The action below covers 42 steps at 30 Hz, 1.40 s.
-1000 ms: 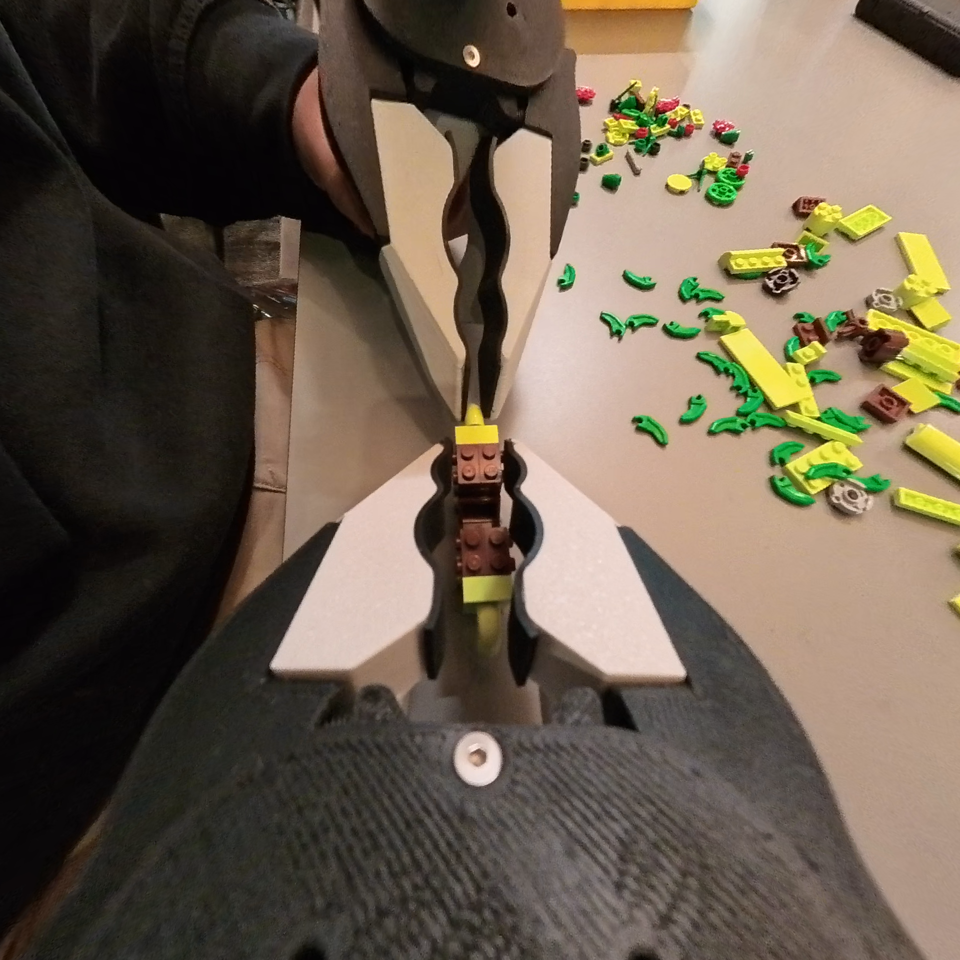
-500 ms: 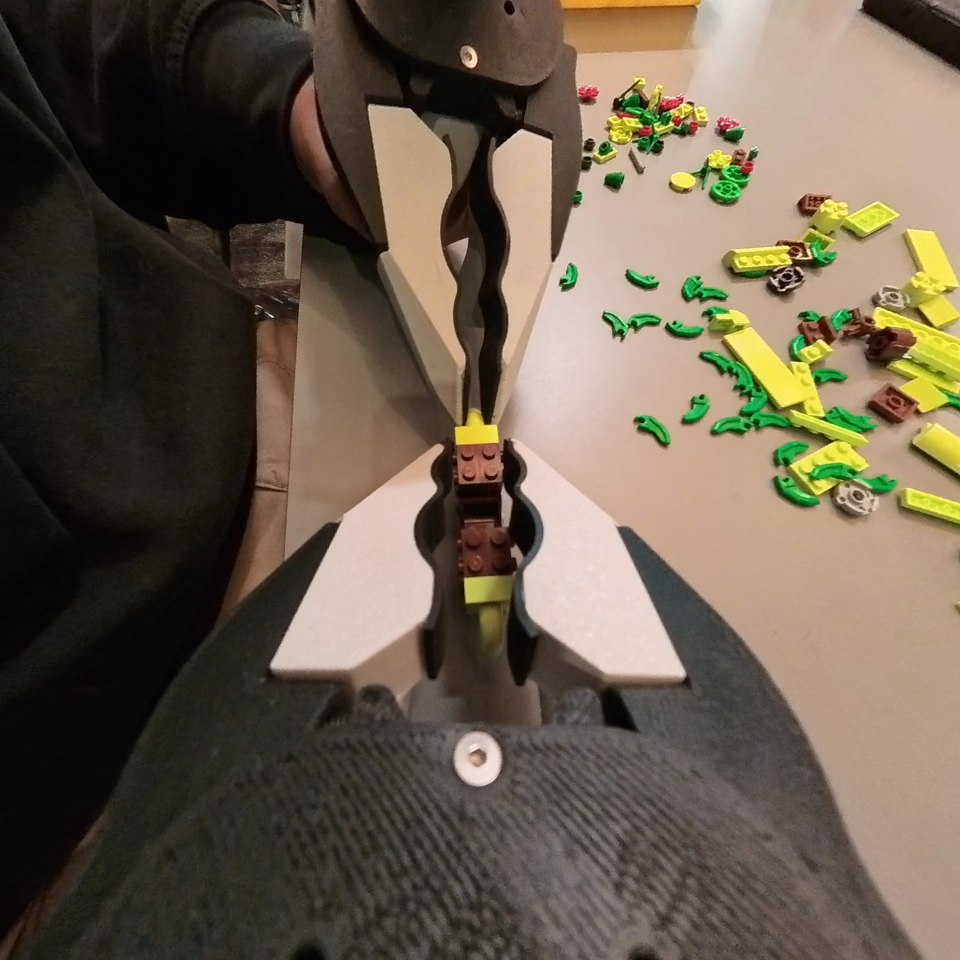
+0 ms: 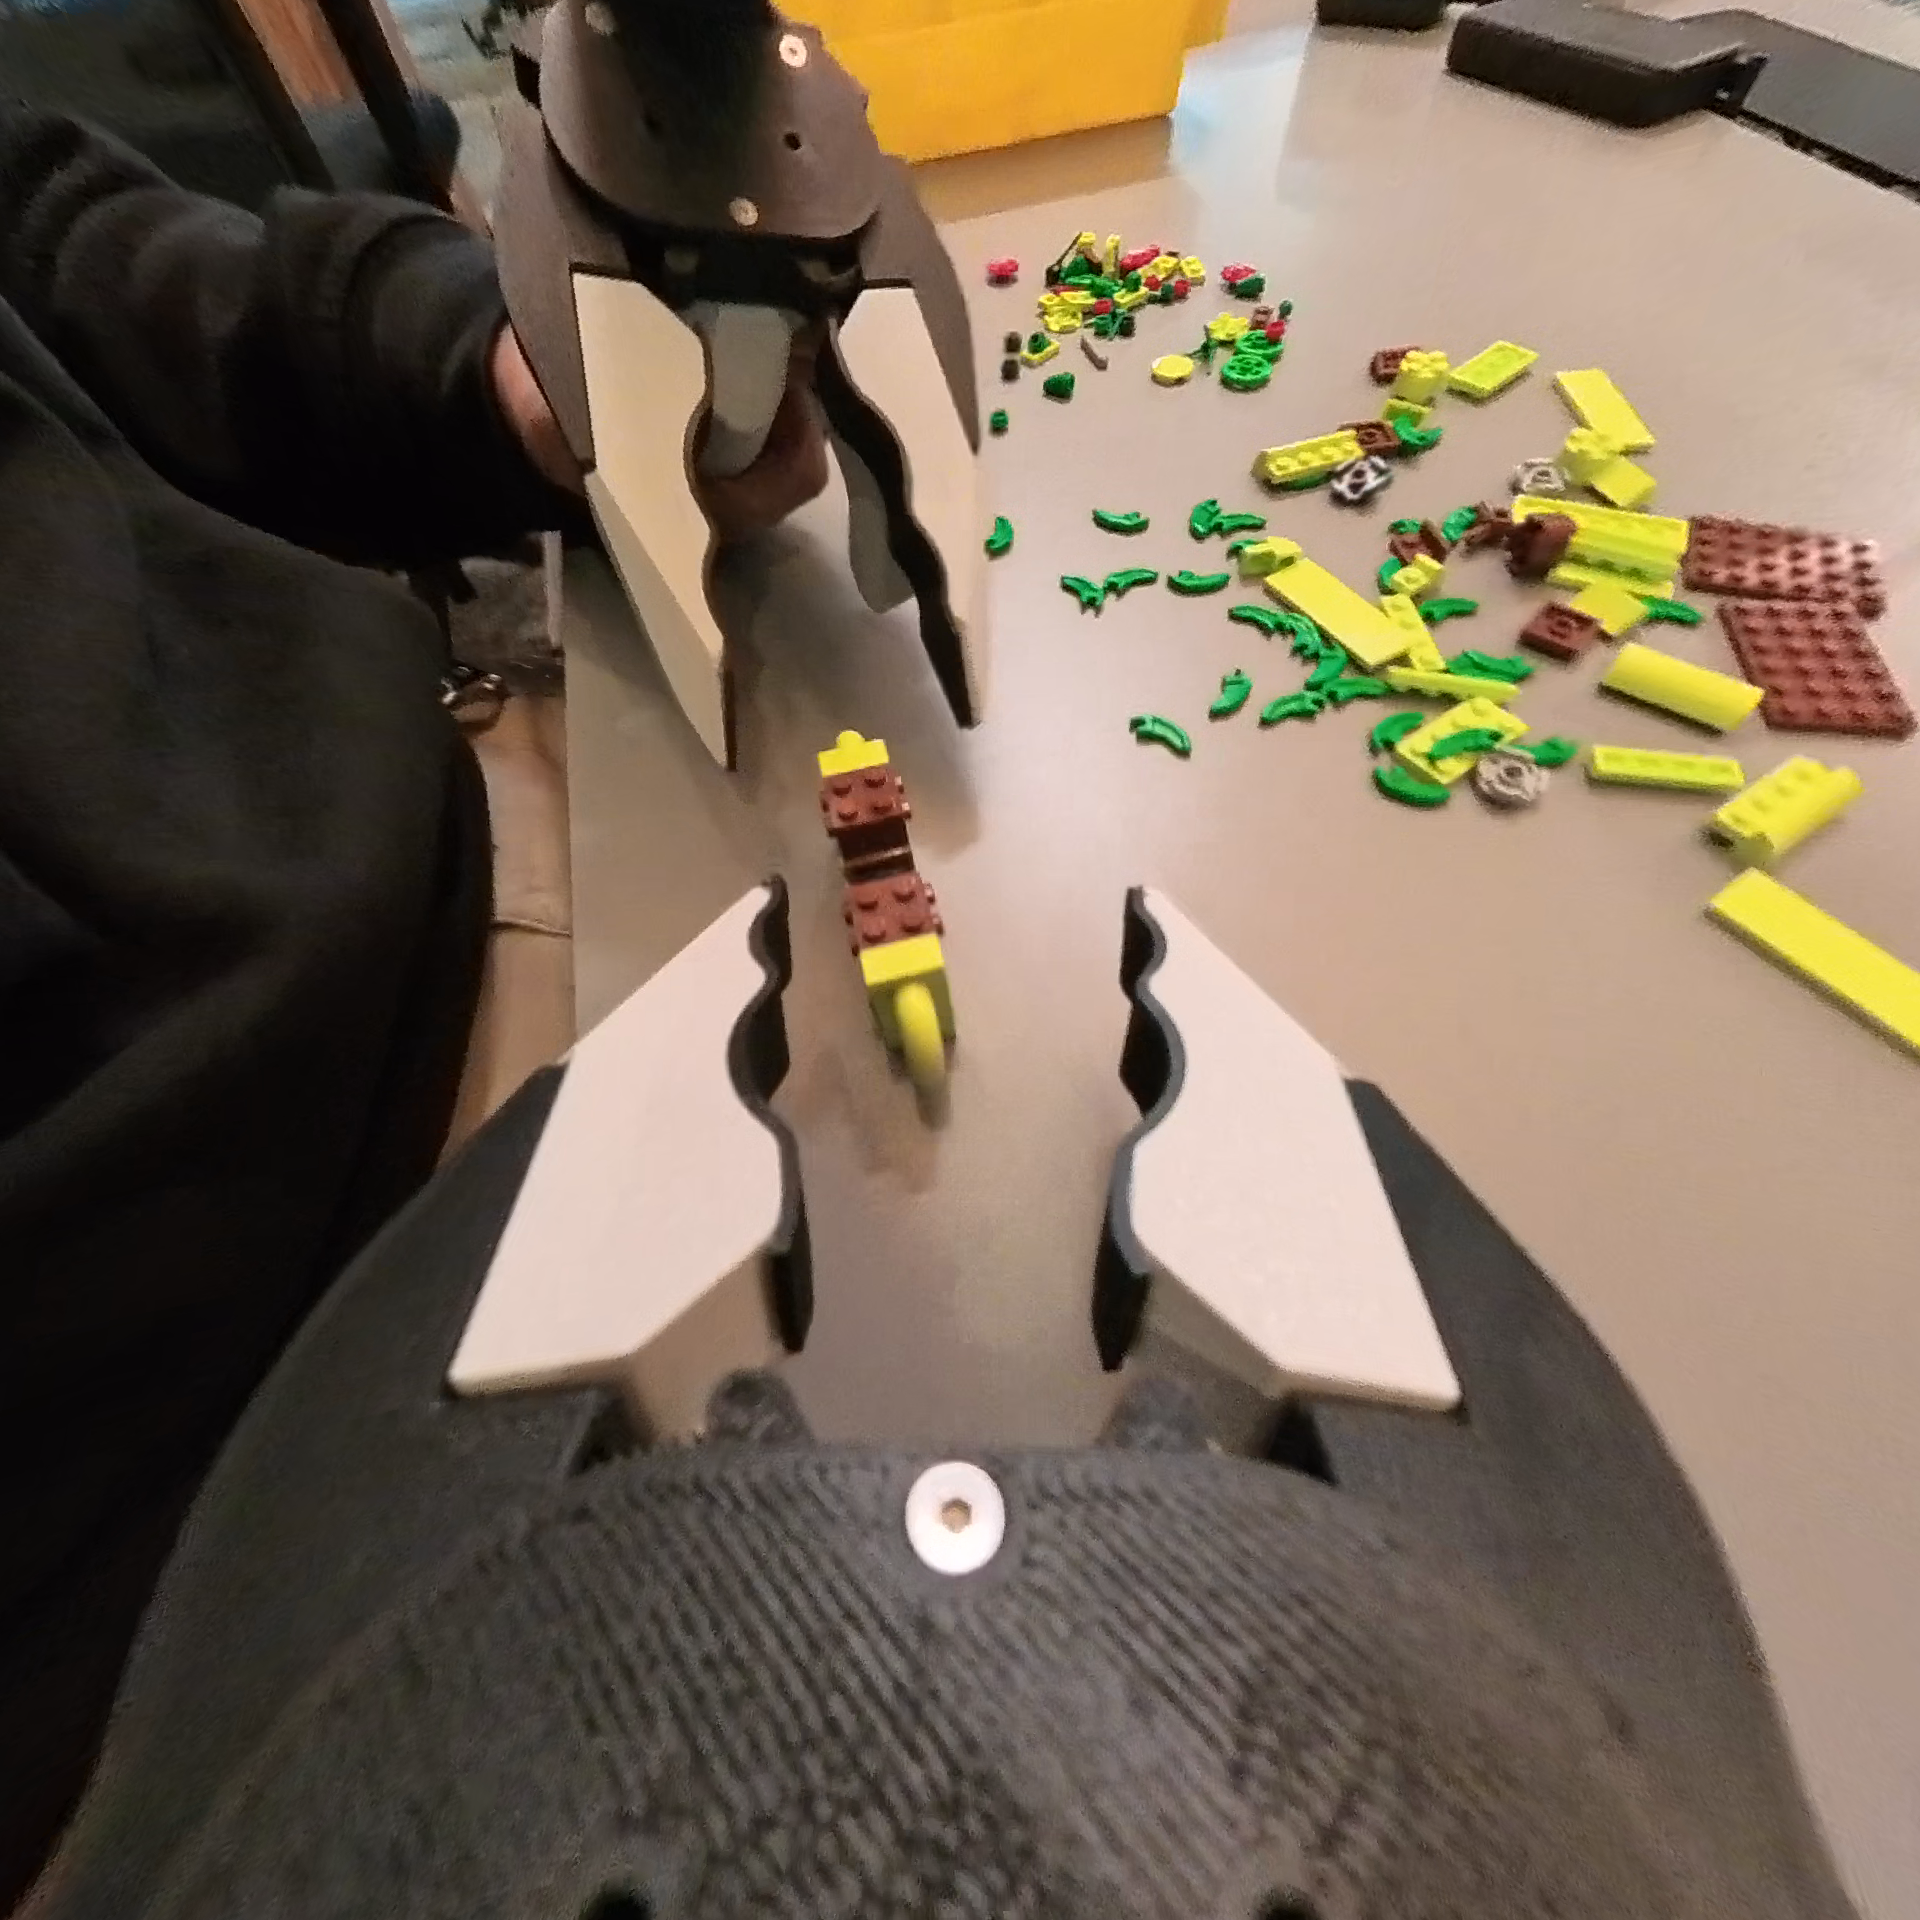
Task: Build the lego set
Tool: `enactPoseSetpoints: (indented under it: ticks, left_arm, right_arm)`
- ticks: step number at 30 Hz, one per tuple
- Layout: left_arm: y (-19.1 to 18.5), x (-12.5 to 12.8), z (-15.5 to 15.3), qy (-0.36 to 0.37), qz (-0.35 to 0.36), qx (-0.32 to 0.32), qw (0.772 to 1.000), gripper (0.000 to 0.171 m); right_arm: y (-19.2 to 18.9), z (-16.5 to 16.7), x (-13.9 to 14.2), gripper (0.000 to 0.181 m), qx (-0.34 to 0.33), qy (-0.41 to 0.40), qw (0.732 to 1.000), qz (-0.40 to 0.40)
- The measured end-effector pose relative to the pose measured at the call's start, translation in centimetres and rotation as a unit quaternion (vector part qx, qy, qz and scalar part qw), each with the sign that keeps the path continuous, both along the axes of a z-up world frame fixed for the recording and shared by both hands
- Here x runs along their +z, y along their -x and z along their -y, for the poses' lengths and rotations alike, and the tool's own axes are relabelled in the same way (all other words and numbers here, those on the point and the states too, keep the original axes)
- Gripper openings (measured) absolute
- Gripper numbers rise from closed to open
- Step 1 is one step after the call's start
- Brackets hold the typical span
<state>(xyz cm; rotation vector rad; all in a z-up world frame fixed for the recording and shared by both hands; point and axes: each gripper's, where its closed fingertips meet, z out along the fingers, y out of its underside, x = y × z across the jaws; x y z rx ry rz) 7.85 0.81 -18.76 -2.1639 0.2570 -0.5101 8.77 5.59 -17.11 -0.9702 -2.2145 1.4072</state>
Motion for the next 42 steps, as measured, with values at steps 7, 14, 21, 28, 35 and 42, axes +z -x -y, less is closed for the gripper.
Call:
enactPoseSetpoints:
  ticks: [7, 14, 21, 28, 35, 42]
  left_arm:
    - [-0.4, -0.5, 0.0, -0.001, -0.051, -0.005, 0.999, 0.055]
    - [-0.2, -0.9, -0.1, -0.006, -0.101, 0.005, 0.995, 0.054]
    - [-1.0, -1.8, -1.5, 0.034, -0.077, -0.005, 0.996, 0.042]
    - [2.8, -1.2, -4.8, 0.031, -0.032, 0.039, 0.998, 0.044]
    - [7.5, 1.3, -8.4, -0.042, 0.011, 0.074, 0.996, 0.063]
    - [7.6, 2.0, -8.1, -0.072, -0.005, 0.086, 0.994, 0.064]
  right_arm:
    - [-1.1, -1.9, 2.6, 0.052, -0.015, 0.084, 0.996, -0.036]
    - [-0.6, -1.2, 0.4, 0.054, -0.020, 0.010, 1.000, -0.009]
    - [-0.8, 1.0, -2.7, 0.043, 0.010, -0.083, 0.996, 0.036]
    - [3.3, -0.1, -3.5, 0.018, 0.050, -0.095, 0.992, 0.058]
    - [7.4, -4.6, -3.6, 0.018, 0.053, -0.088, 0.992, 0.068]
    - [6.7, -3.4, -3.8, 0.018, 0.065, -0.114, 0.990, 0.049]
